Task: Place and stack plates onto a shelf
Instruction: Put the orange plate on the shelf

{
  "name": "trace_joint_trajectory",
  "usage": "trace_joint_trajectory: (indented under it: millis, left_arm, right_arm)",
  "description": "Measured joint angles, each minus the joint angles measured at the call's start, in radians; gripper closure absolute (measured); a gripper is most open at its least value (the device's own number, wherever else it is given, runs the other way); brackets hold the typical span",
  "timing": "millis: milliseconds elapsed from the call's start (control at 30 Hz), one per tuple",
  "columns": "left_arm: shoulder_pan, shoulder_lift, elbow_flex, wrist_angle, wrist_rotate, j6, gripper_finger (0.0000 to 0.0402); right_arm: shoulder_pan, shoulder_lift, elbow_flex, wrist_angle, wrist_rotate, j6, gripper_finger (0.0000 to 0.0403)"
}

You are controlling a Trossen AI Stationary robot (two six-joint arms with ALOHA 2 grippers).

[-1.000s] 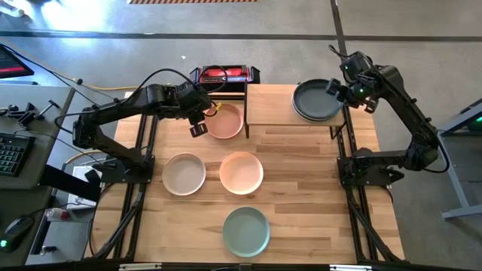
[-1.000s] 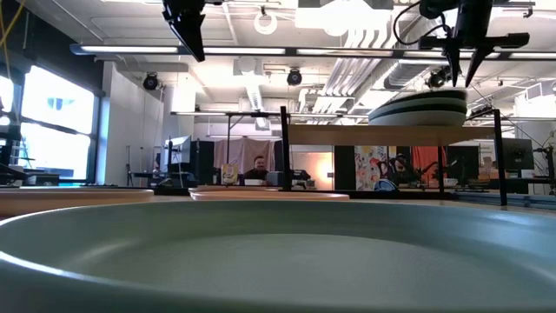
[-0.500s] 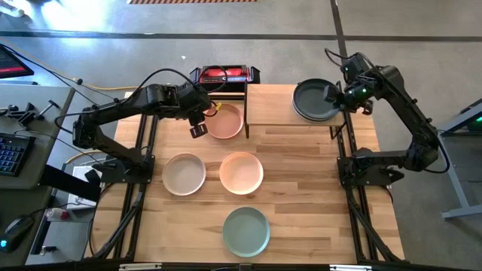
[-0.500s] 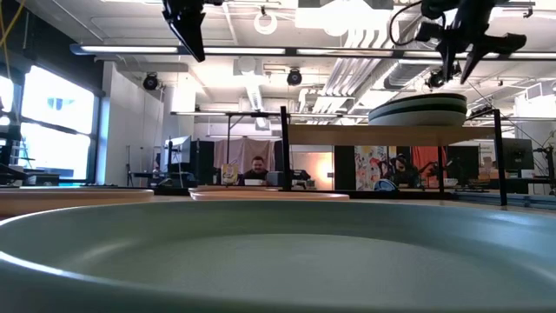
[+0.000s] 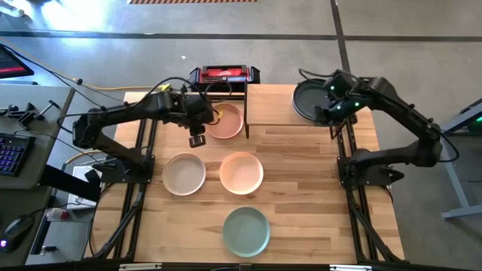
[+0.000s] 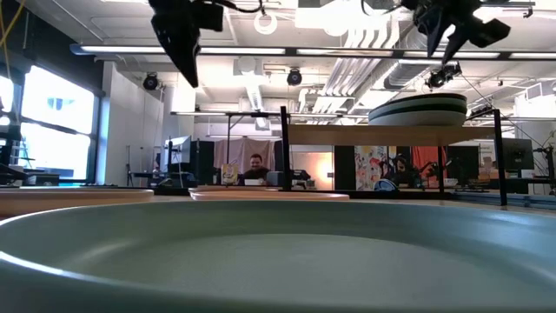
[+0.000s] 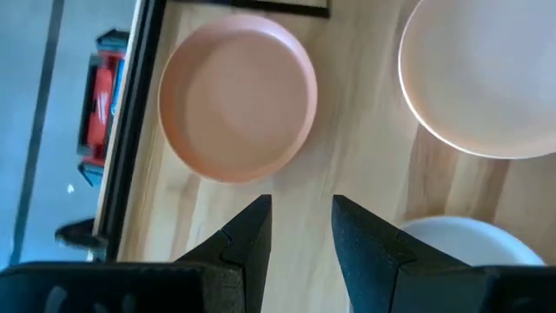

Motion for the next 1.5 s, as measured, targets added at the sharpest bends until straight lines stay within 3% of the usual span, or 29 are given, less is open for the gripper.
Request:
trace_joint_trajectory:
  millis: [300,467,733,1067,1500]
  left_arm:
    - [0.005,0.0,-0.154,0.166,0.0,0.12,0.0289]
    - [0.005,0.0,-0.241,0.254,0.004,0.144,0.0289]
    - [0.006,0.0,-0.396,0.466,0.006,0.31,0.0289]
    - [0.038,0.0,-0.518,0.68,0.045,0.452,0.0289]
    - [0.095,0.002,-0.607,0.801,0.086,0.5,0.0289]
  right_arm:
    - [0.189,0.0,0.0,0.195,0.015,-0.01,0.0293]
    - [0.258,0.0,0.0,0.243,0.015,-0.038,0.0293]
    - [0.352,0.0,0.0,0.254,0.016,-0.092,0.0293]
    - [0.405,0.0,0.0,0.256,0.101,-0.104,0.0293]
    - [0.408,0.001,0.0,0.257,0.146,-0.05,0.0293]
